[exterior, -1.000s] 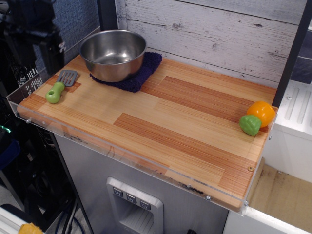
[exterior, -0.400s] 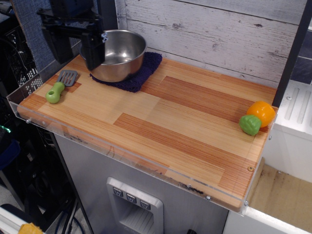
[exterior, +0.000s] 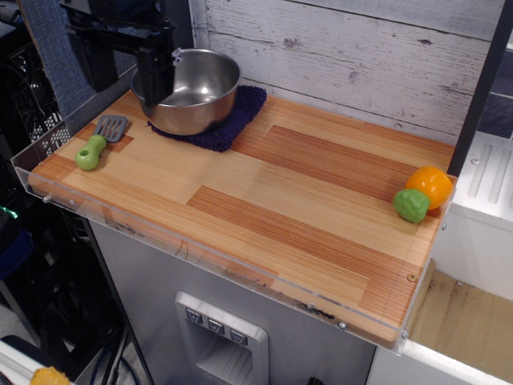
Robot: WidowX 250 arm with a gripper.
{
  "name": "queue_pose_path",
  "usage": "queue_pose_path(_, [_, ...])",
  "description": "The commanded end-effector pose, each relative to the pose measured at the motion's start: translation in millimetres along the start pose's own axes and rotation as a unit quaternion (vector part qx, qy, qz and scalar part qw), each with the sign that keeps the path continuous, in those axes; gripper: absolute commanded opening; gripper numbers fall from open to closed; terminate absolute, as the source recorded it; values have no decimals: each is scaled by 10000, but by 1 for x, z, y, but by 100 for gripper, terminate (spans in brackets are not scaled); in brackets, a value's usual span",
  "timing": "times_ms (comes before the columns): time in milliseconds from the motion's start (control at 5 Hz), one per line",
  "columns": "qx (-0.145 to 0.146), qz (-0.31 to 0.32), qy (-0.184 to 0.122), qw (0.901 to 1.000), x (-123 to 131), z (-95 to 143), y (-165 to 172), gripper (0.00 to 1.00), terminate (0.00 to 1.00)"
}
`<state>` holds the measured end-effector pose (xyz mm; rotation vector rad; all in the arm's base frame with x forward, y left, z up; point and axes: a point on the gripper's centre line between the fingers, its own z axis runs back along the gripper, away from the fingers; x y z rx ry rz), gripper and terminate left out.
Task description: Move spatula to left front in front of pot.
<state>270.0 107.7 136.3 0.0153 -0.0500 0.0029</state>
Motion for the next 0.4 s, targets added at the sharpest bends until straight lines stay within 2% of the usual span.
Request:
queue_pose_path(0, [101, -15, -314, 9995, -12, 20, 6, 100, 0])
queue_pose_path(200, [101, -15, -314, 9995, -12, 20, 6, 100, 100])
